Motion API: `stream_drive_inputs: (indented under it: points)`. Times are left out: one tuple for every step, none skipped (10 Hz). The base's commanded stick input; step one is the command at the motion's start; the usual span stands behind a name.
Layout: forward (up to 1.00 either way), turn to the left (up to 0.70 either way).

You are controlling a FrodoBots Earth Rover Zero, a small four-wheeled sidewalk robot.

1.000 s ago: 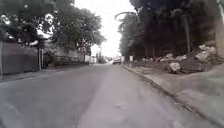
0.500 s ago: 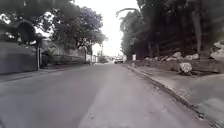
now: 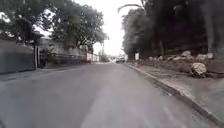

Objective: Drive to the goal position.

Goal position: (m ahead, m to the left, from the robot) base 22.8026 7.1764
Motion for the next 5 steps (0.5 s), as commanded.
stream_drive_inputs:
  points:
    - [1.0,0.0]
    - [1.0,0.0]
    - [1.0,0.0]
    - [1.0,0.0]
    - [1.0,0.0]
